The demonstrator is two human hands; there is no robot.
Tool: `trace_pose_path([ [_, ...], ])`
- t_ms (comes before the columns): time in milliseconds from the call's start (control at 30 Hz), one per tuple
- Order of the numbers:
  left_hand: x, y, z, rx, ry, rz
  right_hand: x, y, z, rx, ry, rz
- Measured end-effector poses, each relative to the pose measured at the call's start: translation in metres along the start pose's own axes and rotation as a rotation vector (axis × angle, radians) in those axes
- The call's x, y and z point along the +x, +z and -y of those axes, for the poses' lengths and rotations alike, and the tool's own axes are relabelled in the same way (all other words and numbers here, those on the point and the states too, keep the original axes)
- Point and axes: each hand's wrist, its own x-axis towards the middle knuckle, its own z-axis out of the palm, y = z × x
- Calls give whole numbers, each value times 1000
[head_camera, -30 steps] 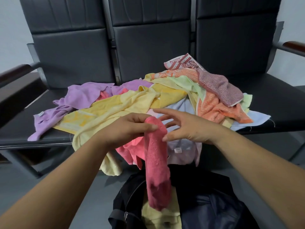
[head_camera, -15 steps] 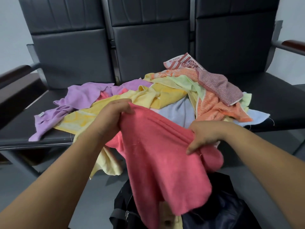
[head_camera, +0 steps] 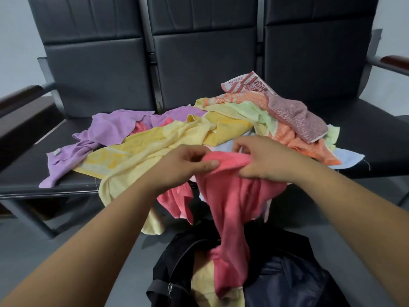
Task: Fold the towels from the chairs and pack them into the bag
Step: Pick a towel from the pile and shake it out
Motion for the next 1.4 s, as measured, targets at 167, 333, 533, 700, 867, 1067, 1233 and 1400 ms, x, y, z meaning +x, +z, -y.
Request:
trace_pose_path([
  [167,-2,-17,16,-289,13,-181,-8,-8,-32,10,215,135],
  [333,-2,-21,24,-447,-56,-188,-10,-6,-32,894,207,-152],
  [533,-1,-6,16,-586,-135,-76,-4,-3,-6,858,-21,-118],
  [700,0,1,9,-404,-25,35,-3,0,5,516,-112,96],
  [867,-4,-8,-2,-115,7,-96,-2,-5,-1,419,-70,116],
  [1067,-2,-34,13,95,-42,-403,3,-4,-42,76,55,-17],
  [1233,-3,-42,21,50,-120,-496,2,-8,-61,-45,121,-88],
  [1400,-3,-47,25,-276,-200,-411,1,-13,-74,119,225,-152],
])
